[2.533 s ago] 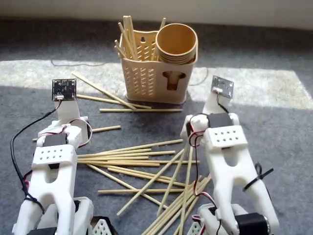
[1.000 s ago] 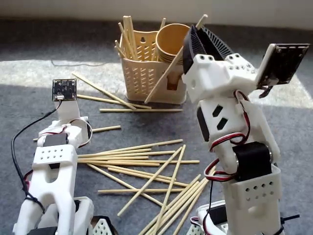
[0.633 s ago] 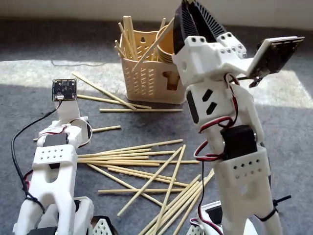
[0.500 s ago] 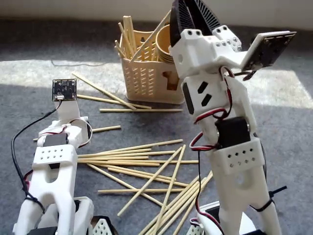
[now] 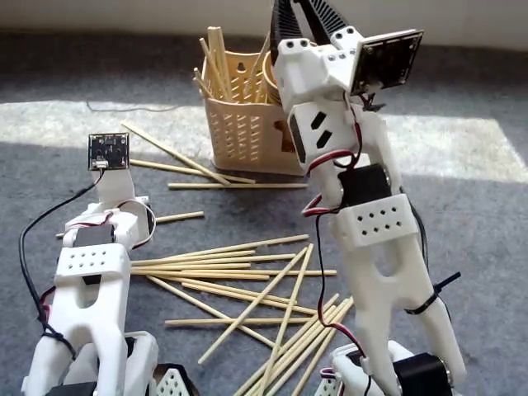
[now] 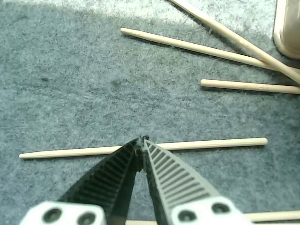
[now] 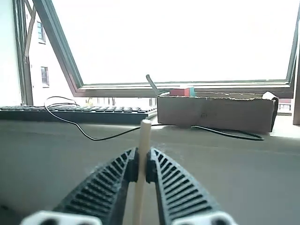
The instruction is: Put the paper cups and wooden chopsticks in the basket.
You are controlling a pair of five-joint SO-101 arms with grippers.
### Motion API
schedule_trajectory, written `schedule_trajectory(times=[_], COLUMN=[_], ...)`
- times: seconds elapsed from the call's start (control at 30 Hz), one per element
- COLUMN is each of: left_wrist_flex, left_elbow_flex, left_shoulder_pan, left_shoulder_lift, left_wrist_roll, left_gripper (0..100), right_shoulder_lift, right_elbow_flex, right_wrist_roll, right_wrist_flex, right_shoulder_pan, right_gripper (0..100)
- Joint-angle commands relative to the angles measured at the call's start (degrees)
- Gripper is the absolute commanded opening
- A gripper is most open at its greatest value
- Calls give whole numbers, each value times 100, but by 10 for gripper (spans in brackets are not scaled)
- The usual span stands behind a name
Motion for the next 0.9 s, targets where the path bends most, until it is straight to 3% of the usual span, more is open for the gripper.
schedule_trajectory(times=[0.0, 0.37, 0.57, 0.63, 0.87], left_wrist_flex=[-79, -79, -79, -79, -79], left_elbow_flex=[-22, -22, -22, -22, -22], left_shoulder_pan=[-84, -84, -84, -84, -84], left_shoulder_lift=[-127, -127, -119, -119, -127], left_wrist_roll=[-44, -44, -44, -44, -44], left_gripper=[24, 24, 24, 24, 24], right_shoulder_lift=[-48, -4, -66, -145, -1464], right_elbow_flex=[171, 831, 813, 831, 840], right_wrist_roll=[79, 88, 79, 79, 97], right_wrist_flex=[-189, -154, -136, 22, 2176], right_shoulder_pan=[-66, -75, -92, -189, -866], right_gripper=[5, 12, 165, 157, 12])
